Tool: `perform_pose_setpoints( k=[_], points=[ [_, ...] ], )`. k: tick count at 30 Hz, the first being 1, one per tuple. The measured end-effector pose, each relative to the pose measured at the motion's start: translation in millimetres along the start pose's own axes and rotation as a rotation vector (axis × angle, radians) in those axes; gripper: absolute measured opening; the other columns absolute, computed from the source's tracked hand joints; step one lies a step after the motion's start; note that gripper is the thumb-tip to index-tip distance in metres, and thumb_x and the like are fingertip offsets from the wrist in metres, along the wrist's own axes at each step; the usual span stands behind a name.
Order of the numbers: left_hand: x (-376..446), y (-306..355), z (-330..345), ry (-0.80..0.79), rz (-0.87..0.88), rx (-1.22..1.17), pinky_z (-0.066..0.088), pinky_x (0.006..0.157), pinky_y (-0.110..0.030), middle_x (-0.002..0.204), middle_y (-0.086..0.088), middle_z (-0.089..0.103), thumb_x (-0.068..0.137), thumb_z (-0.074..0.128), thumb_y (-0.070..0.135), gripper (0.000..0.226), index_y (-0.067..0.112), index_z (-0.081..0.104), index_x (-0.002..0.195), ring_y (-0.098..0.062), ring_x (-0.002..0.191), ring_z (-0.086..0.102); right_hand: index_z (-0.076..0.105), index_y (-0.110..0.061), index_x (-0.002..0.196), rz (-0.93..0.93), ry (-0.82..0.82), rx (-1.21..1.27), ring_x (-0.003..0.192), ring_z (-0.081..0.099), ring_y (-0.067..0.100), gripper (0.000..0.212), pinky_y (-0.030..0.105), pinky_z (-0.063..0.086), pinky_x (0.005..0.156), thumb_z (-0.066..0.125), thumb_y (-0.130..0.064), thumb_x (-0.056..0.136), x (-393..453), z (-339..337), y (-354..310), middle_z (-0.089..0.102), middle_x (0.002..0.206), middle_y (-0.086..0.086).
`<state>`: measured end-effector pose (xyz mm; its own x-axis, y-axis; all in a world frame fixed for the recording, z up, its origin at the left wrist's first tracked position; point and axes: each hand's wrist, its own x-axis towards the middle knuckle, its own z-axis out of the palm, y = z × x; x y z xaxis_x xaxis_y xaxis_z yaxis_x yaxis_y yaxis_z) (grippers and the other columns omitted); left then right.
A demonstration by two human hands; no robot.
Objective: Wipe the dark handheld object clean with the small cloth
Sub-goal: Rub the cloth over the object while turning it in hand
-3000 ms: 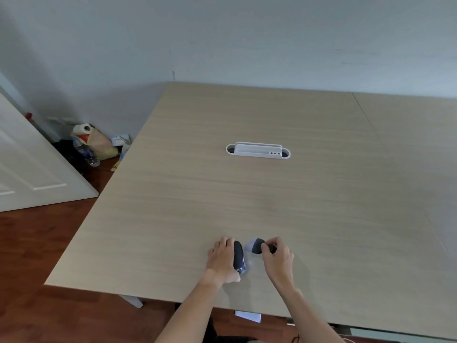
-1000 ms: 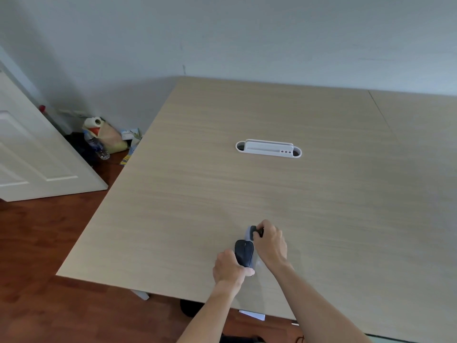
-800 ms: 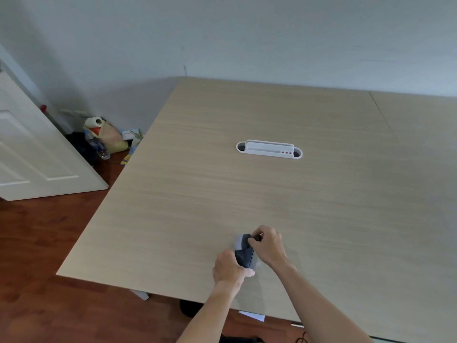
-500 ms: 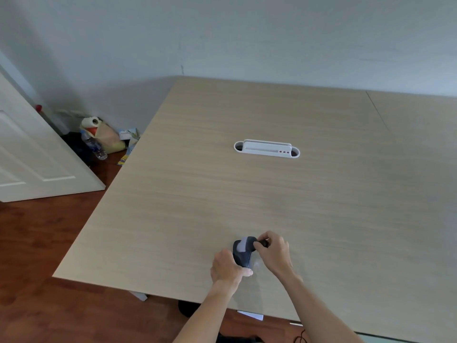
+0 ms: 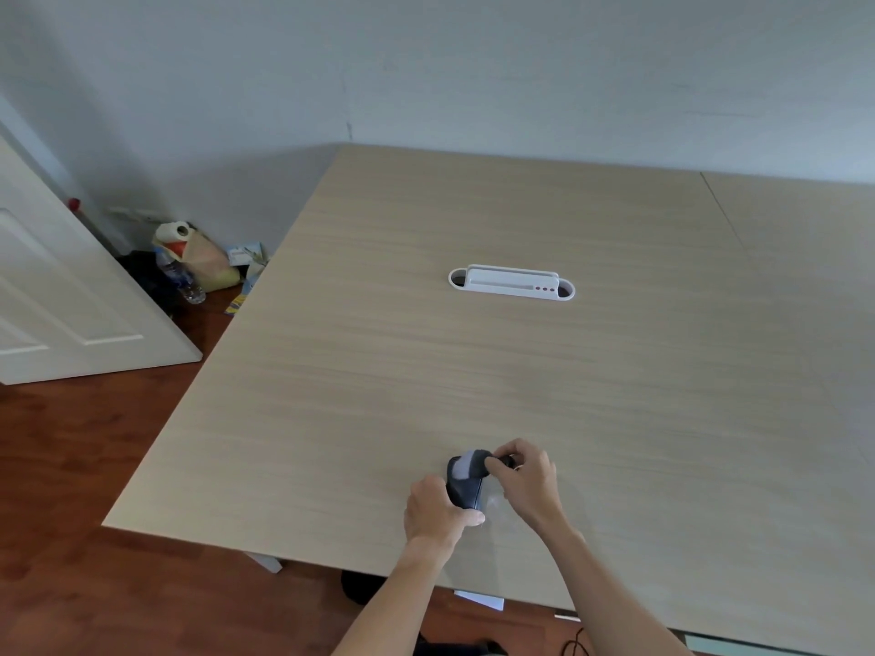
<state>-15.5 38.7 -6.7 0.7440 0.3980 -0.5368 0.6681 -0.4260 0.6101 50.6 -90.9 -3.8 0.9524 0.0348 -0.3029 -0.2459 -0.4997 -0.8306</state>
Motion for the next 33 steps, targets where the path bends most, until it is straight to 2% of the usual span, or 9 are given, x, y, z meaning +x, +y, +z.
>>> perform_pose_setpoints(
  k=[5, 10, 14, 19, 21, 23, 27, 31, 33],
  points=[
    [-4.3, -2.5, 1.3, 0.009, 0.057, 0.005, 0.034, 0.047, -0.023, 0.063, 0.004, 0.051, 0.054, 0.084, 0.032, 0.044, 0.016, 0.044, 0.061, -0.016, 0.055, 0.047, 0.066, -0.014, 0.078, 0.036, 0.196, -0.029, 0.071, 0.061, 0.021, 0.004, 0.031, 0.046, 0.062, 0.067, -0.012, 0.082, -2.6, -4.1, 10.9, 0.067, 0.069, -0.001],
    [-4.6, 0.5, 0.6, 0.031, 0.05, 0.017, 0.036, 0.047, -0.021, 0.072, 0.003, 0.057, 0.056, 0.085, 0.029, 0.041, 0.017, 0.047, 0.064, -0.016, 0.062, 0.053, 0.069, -0.018, 0.072, -0.009, -0.006, -0.002, 0.057, 0.056, 0.011, 0.009, 0.021, 0.043, 0.055, 0.071, -0.012, 0.078, -4.8, -0.6, 8.3, 0.068, 0.067, -0.002],
    [-6.2, 3.0, 1.7, 0.021, 0.052, 0.029, 0.04, 0.051, -0.024, 0.074, 0.002, 0.06, 0.054, 0.084, 0.031, 0.038, 0.016, 0.052, 0.067, -0.018, 0.064, 0.055, 0.067, -0.018, 0.076, -0.029, 0.218, -0.015, 0.062, 0.06, 0.01, 0.008, 0.021, 0.042, 0.055, 0.068, -0.012, 0.083, -2.6, 1.5, 6.3, 0.066, 0.065, -0.007],
    [-5.9, 1.5, 1.0, 0.038, 0.059, 0.018, 0.048, 0.059, -0.029, 0.08, -0.003, 0.069, 0.055, 0.085, 0.03, 0.035, 0.015, 0.057, 0.07, -0.024, 0.074, 0.066, 0.068, -0.021, 0.073, -0.089, -0.045, -0.129, 0.061, 0.058, 0.008, 0.011, 0.013, 0.04, 0.049, 0.067, -0.011, 0.078, 2.3, 15.2, -15.3, 0.065, 0.065, -0.009],
    [-5.6, -0.3, 1.7, 0.036, 0.064, 0.02, 0.046, 0.056, -0.028, 0.073, -0.001, 0.065, 0.055, 0.085, 0.031, 0.036, 0.016, 0.053, 0.065, -0.023, 0.067, 0.061, 0.066, -0.02, 0.078, -0.065, 0.06, -0.218, 0.067, 0.061, 0.016, 0.006, 0.025, 0.04, 0.049, 0.062, -0.015, 0.081, 5.0, 17.8, -19.3, 0.066, 0.071, -0.008],
    [-5.3, -0.4, 1.7, 0.041, 0.068, 0.023, 0.042, 0.054, -0.026, 0.068, 0.001, 0.06, 0.055, 0.085, 0.031, 0.038, 0.016, 0.051, 0.063, -0.021, 0.062, 0.057, 0.064, -0.019, 0.079, -0.06, 0.123, -0.184, 0.069, 0.061, 0.016, 0.004, 0.028, 0.041, 0.051, 0.062, -0.017, 0.082, 6.7, 18.0, -23.8, 0.065, 0.073, -0.007],
    [-4.5, 0.4, 2.4, 0.037, 0.084, 0.023, 0.046, 0.055, -0.028, 0.066, 0.002, 0.064, 0.055, 0.086, 0.03, 0.036, 0.019, 0.052, 0.059, -0.021, 0.064, 0.061, 0.068, -0.02, 0.074, -0.088, -0.137, -0.167, 0.063, 0.059, 0.008, 0.007, 0.025, 0.043, 0.056, 0.068, -0.013, 0.077, 7.6, 19.2, -27.7, 0.064, 0.068, -0.009],
    [-3.3, -0.8, 2.5, 0.014, 0.073, 0.031, 0.046, 0.055, -0.026, 0.069, -0.001, 0.067, 0.056, 0.086, 0.032, 0.033, 0.015, 0.059, 0.064, -0.022, 0.065, 0.062, 0.064, -0.017, 0.077, -0.033, 0.156, -0.159, 0.067, 0.061, 0.019, 0.006, 0.031, 0.046, 0.055, 0.063, -0.015, 0.082, 6.0, 11.5, -14.5, 0.065, 0.069, -0.005],
    [-2.2, -1.3, 1.9, 0.013, 0.075, 0.031, 0.043, 0.054, -0.026, 0.068, 0.001, 0.064, 0.055, 0.086, 0.032, 0.034, 0.015, 0.058, 0.063, -0.02, 0.062, 0.058, 0.064, -0.017, 0.072, -0.067, 0.161, -0.061, 0.061, 0.057, 0.012, 0.009, 0.024, 0.046, 0.055, 0.066, -0.013, 0.08, 6.5, 7.6, -11.7, 0.063, 0.063, -0.006]
  ],
)
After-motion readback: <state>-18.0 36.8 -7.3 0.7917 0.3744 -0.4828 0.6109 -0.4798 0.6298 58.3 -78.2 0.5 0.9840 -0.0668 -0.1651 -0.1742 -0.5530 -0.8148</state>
